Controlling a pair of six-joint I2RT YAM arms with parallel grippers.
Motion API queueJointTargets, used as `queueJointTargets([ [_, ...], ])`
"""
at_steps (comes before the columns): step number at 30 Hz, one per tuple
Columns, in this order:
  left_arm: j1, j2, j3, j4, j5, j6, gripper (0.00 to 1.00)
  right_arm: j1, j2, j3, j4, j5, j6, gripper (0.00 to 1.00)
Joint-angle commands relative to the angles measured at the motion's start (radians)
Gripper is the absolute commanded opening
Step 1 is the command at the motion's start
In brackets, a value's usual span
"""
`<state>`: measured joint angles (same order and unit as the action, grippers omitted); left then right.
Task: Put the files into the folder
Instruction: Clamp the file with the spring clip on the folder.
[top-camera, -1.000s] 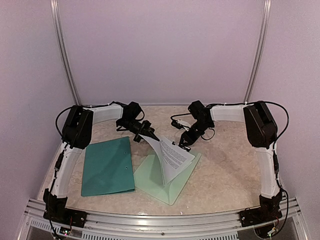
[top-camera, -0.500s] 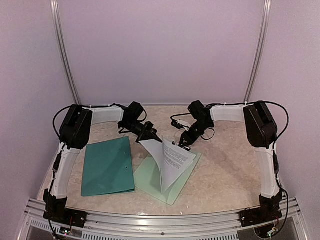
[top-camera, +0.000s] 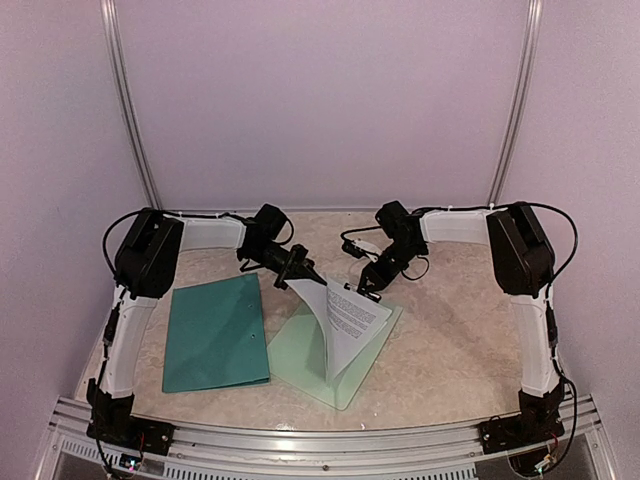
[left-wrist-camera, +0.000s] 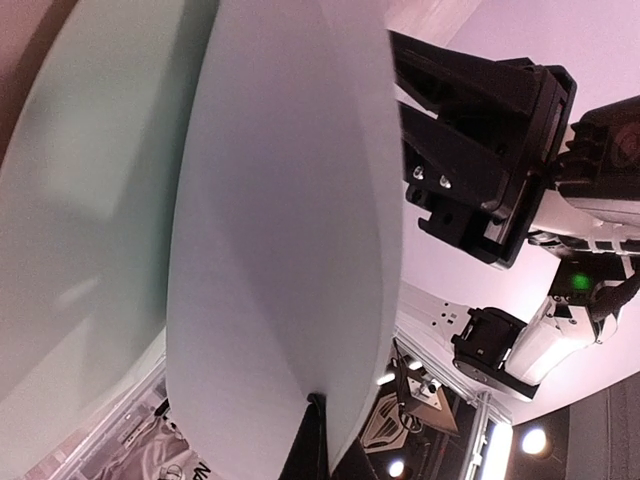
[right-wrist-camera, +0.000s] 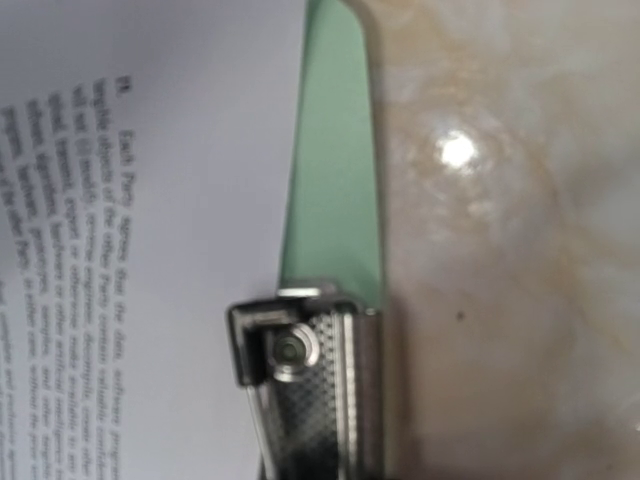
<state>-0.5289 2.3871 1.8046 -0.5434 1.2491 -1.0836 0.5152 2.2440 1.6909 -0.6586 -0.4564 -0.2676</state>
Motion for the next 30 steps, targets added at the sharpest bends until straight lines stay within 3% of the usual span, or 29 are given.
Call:
queueJointTargets([
  [1, 0.001, -0.036, -0.024, 0.074, -0.001, -0.054, 0.0, 0.014, 0.012, 0.001, -0.011, 0.024, 0.021, 0.0],
  [18, -0.032, -0.096, -0.213, 0.452, 0.002, -0.321, 0.0, 0.015, 0.017, 0.017, -0.019, 0.008, 0.033, 0.0],
  [30, -0.036, -0.1, -0.216, 0.419, -0.034, -0.289, 0.0, 0.009, 0.032, 0.016, -0.026, -0.041, 0.048, 0.0],
])
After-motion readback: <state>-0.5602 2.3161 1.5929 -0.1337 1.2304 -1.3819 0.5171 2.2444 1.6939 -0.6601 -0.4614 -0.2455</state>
